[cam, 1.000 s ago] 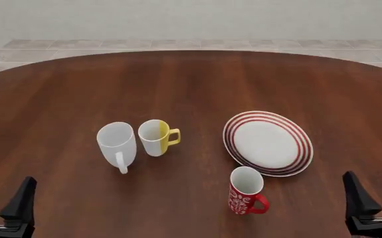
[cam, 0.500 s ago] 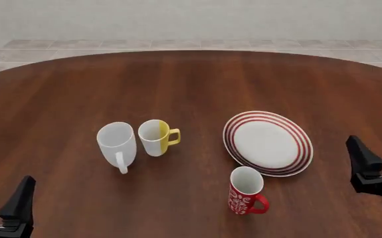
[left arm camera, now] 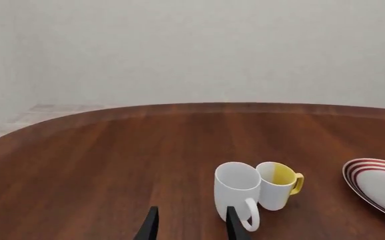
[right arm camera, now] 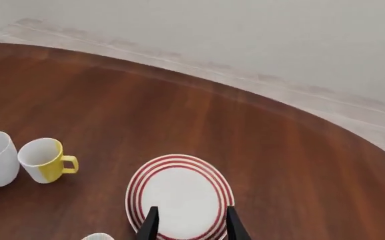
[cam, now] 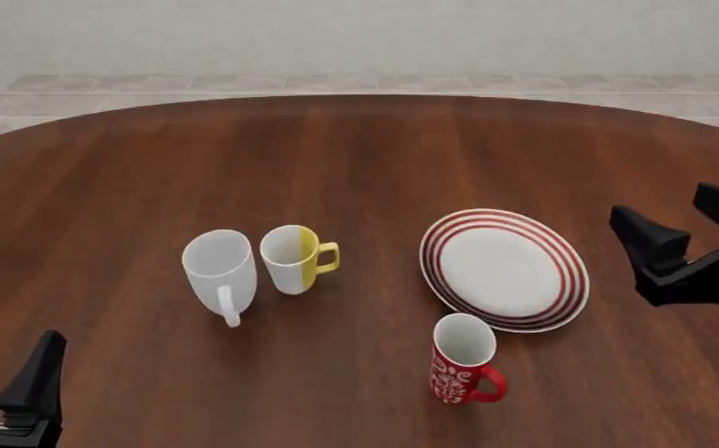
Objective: Pick up the red mug and put it on the plate
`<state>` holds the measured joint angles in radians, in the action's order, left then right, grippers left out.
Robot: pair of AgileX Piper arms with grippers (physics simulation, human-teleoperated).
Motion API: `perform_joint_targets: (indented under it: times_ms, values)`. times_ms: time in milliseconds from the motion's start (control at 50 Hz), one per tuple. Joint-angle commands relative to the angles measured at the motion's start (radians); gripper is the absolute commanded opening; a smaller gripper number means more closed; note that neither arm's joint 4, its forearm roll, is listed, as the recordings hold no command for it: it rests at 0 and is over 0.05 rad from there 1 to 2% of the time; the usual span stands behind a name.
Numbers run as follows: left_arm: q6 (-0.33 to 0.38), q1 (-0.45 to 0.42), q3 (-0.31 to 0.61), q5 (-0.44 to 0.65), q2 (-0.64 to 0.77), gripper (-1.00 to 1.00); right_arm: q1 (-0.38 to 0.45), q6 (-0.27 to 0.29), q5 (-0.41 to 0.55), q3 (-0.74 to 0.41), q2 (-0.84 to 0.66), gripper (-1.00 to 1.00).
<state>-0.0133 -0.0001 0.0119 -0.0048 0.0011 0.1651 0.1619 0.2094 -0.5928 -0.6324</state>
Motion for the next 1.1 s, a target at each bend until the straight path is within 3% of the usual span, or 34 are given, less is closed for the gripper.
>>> perform_joint_targets:
  times_ms: [20,180,380,560,640,1100]
  values:
    - [0.0,0.0,0.003,0.003,0.0,1.0,0.084,0.038,0.065,-0.073,-0.071,1.0]
    - [0.001,-0.002,0.003,0.002,0.0,1.0,0.145,0.041,0.108,-0.097,-0.096,1.0]
    - [0.003,-0.004,-0.005,-0.006,0.0,1.0,0.216,0.117,0.141,-0.093,-0.125,1.0]
    - [0.005,-0.003,0.007,0.003,-0.001,1.0,0.253,0.118,0.144,-0.084,-0.147,1.0]
    - [0.005,-0.002,0.009,0.004,-0.001,1.0,0.282,0.151,0.143,-0.062,-0.16,1.0]
    - [0.01,-0.004,0.004,0.001,0.0,1.0,0.393,0.118,0.155,-0.009,-0.208,1.0]
